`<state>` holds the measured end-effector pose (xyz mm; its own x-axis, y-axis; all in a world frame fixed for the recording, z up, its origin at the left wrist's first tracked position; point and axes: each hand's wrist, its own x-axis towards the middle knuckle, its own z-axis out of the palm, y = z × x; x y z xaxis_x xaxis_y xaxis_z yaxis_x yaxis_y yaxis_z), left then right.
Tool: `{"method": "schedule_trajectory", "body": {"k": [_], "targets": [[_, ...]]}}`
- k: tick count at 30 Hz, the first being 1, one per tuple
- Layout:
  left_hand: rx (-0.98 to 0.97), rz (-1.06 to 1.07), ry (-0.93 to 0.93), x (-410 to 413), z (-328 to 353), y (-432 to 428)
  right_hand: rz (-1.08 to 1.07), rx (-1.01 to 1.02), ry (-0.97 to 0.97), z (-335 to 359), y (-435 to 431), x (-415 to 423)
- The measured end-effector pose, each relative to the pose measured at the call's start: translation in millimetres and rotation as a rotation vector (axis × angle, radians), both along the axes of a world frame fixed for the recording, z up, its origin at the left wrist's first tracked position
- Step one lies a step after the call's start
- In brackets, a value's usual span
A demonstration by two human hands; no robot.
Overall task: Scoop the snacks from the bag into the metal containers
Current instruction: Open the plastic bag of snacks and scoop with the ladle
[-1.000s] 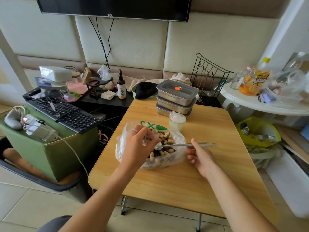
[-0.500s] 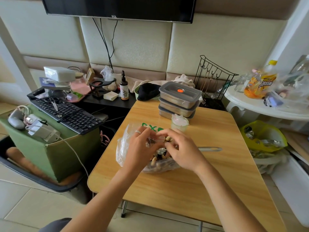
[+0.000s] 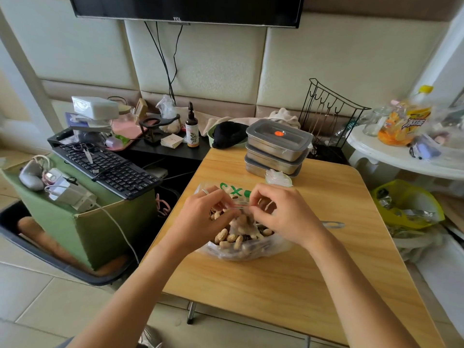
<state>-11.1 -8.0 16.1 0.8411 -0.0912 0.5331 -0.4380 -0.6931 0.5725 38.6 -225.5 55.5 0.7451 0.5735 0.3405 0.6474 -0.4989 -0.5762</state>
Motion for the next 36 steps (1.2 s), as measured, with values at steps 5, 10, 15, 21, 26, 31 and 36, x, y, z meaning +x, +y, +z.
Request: {"method": "schedule_trajectory", "body": {"k": [5, 10, 15, 21, 26, 31, 36], "targets": [[-0.028, 0.004, 0.016, -3.9, 0.7, -6.1, -0.054, -0.143, -0.077, 2.1, 0.1, -3.0], [-0.220, 0.025, 0.147, -2.5, 1.0, -11.3, -0.052, -0.003, 0.085, 0.5, -5.8, -2.1], [-0.404, 0.049, 0.265, -2.9, -4.2, -21.6, -0.107, 0.071, 0.131, -7.8, -5.0, -1.7], [-0.748, -0.016, 0.372, -3.6, -1.2, -28.0, -0.075, 0.243, 0.453, -18.0, -6.1, -0.1], [-0.852, -0.164, 0.506, -5.7, -2.2, -39.2, -0.073, 0.435, 0.569, -20.3, 1.3, -7.3], [-0.924, -0.124, 0.511, -6.7, -6.0, -44.6, -0.218, 0.529, 0.617, -28.5, 4.2, -8.8], [-0.978, -0.058, 0.511, -7.1, -3.9, -48.1, -0.242, 0.573, 0.760, -31.7, 4.6, -9.1]]}}
